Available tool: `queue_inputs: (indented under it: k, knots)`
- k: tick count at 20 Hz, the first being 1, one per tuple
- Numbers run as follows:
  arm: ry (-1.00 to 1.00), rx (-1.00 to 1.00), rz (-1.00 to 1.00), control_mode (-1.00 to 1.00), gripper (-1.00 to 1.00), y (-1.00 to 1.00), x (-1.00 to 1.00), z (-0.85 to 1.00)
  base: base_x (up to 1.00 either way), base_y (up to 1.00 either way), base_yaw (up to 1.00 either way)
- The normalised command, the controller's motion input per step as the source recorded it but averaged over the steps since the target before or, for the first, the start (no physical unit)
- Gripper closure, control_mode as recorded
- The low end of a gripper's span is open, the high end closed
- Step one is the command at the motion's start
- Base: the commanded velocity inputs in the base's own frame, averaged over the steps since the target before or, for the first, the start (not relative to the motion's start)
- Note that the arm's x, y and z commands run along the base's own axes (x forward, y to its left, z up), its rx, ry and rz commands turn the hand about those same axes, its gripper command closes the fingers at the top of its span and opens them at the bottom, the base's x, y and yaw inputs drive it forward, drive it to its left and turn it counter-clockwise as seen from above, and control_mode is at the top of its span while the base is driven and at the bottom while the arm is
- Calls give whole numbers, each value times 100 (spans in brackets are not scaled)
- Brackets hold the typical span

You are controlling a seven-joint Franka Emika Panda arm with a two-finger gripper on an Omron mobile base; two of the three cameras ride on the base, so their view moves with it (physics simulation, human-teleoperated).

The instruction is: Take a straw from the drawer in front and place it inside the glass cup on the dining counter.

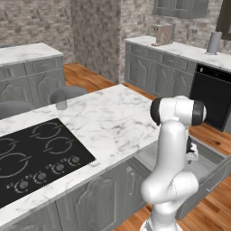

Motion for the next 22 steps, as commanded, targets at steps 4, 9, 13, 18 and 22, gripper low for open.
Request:
queue_inputs:
  k: [4,9,13,18,22]
  knots:
    - [0,0,6,-100,-100,0,23,-43,0,0,0]
    - [0,0,7,-100,-100,0,15,-44,0,0,0]
    - [0,1,7,-100,-100,-3,7,-43,0,0,0]
    - [0,4,4,-100,100,-2,0,-55,0,0,0]
    - [2,5,1,-100,100,-1,-10,-61,0,0,0]
